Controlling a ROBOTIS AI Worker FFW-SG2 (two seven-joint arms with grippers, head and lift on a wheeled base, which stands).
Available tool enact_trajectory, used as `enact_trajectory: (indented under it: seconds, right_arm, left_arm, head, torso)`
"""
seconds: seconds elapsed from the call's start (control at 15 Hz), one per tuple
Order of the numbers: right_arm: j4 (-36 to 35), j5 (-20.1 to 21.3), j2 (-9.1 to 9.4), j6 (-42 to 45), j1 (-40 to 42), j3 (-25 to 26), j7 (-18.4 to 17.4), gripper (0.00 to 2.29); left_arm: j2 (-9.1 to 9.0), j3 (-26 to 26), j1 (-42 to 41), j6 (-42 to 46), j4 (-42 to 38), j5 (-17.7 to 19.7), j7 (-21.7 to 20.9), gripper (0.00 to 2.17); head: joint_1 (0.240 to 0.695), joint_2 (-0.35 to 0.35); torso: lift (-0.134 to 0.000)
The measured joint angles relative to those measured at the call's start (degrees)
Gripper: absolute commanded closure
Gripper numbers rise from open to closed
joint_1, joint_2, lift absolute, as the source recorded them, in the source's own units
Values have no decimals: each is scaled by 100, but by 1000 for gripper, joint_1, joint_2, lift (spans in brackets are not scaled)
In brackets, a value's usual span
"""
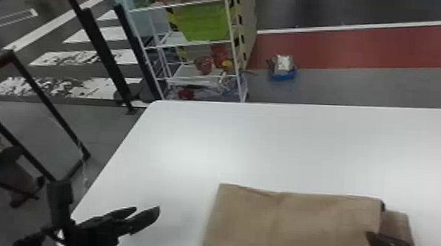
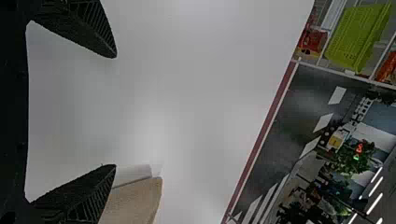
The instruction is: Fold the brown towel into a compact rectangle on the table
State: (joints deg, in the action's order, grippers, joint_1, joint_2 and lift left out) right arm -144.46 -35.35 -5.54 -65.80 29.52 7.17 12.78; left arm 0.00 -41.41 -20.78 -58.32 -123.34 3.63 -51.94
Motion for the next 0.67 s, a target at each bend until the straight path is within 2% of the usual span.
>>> enact_trajectory:
  seconds: [0.13,0.67]
  right_arm:
    - [-55,-185,10,-96,46,232,67,1480]
    - [11,-363,137,-87,-86,761,276,1480]
  left_arm:
    - [0,-11,-1,0,-2,-3,0,36]
    - [0,42,-1,14,4,-30,36,36]
  head:
    - [695,350]
    - [695,350]
  torso:
    - [-124]
    - [-124]
